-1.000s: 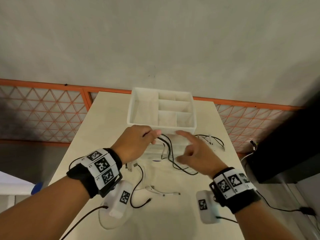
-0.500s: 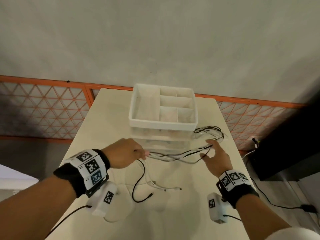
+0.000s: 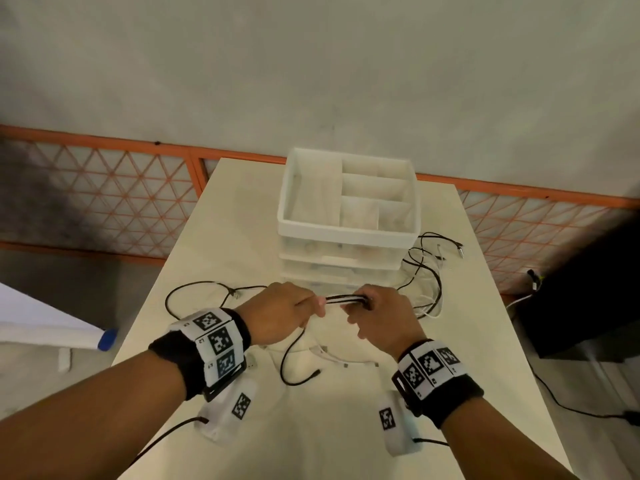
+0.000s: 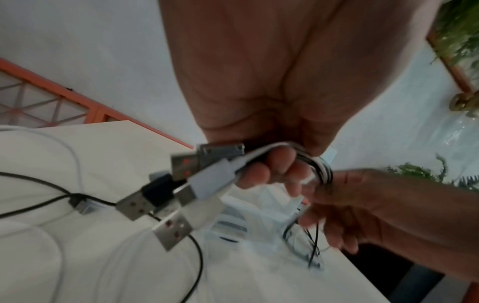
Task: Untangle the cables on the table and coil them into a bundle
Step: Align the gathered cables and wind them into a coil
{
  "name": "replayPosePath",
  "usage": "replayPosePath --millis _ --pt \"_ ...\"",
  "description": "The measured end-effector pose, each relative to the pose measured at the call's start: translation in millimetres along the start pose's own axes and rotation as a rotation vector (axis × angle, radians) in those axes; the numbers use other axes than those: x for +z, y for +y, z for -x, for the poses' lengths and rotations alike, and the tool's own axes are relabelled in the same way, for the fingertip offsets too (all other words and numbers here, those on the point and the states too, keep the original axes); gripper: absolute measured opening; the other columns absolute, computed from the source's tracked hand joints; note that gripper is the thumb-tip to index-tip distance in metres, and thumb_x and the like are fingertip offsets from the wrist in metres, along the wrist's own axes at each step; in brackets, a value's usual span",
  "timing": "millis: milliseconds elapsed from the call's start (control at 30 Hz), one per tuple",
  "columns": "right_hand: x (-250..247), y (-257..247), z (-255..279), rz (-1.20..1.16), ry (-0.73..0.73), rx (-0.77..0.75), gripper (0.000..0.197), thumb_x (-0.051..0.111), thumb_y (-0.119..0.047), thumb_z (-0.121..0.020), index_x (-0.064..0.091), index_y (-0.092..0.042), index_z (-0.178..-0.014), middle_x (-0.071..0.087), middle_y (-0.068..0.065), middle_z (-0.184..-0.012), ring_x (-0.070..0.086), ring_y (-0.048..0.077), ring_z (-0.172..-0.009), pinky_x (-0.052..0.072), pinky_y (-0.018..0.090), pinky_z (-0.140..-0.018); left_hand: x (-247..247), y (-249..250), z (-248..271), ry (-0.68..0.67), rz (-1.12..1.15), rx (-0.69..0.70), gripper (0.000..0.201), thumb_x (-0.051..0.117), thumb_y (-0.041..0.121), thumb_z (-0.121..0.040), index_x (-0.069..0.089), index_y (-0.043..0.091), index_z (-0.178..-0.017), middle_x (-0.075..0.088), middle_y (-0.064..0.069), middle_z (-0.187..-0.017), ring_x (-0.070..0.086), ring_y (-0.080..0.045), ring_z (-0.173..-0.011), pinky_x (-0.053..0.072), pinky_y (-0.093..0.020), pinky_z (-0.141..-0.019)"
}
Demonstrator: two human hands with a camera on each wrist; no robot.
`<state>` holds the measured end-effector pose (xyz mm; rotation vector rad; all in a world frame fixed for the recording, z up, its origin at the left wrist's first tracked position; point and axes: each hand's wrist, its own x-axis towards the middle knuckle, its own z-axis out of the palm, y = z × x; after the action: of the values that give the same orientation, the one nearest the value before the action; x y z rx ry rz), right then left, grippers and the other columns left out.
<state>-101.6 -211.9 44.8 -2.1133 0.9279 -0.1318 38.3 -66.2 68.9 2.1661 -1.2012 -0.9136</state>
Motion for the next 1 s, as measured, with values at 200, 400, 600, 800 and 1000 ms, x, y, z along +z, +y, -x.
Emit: replayPosePath --millis 200,400,600,800,1000 --pt "37.7 14.6 -0.8 0.097 -0.016 -0.08 0.022 0.068 -0.029 -0.087 0.061 -0.039 -0.105 0.07 -0.015 -0.097 0.067 0.014 -0.083 0.051 0.029 -0.084 3.5 -21.9 7.1 -0.091 -0.175 -0.151 0.029 0.047 0.028 -0.099 0.073 0.02 -0.09 0.067 0.001 -0.089 0.058 -0.016 -0.086 0.044 -0.025 -0.075" --pt "71.3 14.4 12.3 0.09 -0.287 -0.239 0.041 0.068 -0.029 -0.084 0.046 -0.046 -0.114 0.069 -0.011 -0.076 0.056 0.002 -0.057 0.057 0.035 -0.073 -1.2 -40.6 12.6 0.151 0.004 -0.274 0.026 0.053 0.022 -0.097 0.075 0.009 -0.097 0.072 -0.012 -0.1 0.065 -0.031 -0.094 0.049 -0.029 -0.074" --pt "104.9 4.1 22.4 0.078 -0.245 -0.37 0.092 0.062 -0.021 -0.085 0.006 -0.052 -0.151 0.056 -0.018 -0.127 0.06 0.009 -0.063 0.057 0.034 -0.08 -7.4 -56.1 9.0 0.265 0.114 -0.423 0.029 0.046 0.018 -0.098 0.074 0.009 -0.097 0.071 -0.011 -0.102 0.064 -0.027 -0.094 0.05 -0.029 -0.074" --pt "119.1 6.6 14.1 0.512 -0.646 -0.311 0.051 0.058 -0.018 -0.087 0.056 -0.043 -0.131 0.055 -0.003 -0.125 0.056 0.021 -0.113 0.048 0.035 -0.099 1.8 -77.0 11.5 0.163 0.192 -0.461 0.029 0.048 0.027 -0.1 0.068 0.016 -0.083 0.063 -0.005 -0.087 0.059 -0.027 -0.085 0.044 -0.029 -0.073" --pt "129.1 20.6 12.2 0.64 -0.55 -0.28 0.013 0.067 -0.027 -0.088 0.069 -0.029 -0.101 0.051 -0.004 -0.12 0.06 0.025 -0.109 0.045 0.032 -0.083 2.2 -81.4 18.5 0.104 0.029 -0.388 0.036 0.057 0.041 -0.095 0.053 0.018 -0.067 0.051 0.003 -0.063 0.048 -0.014 -0.061 0.035 -0.027 -0.056"
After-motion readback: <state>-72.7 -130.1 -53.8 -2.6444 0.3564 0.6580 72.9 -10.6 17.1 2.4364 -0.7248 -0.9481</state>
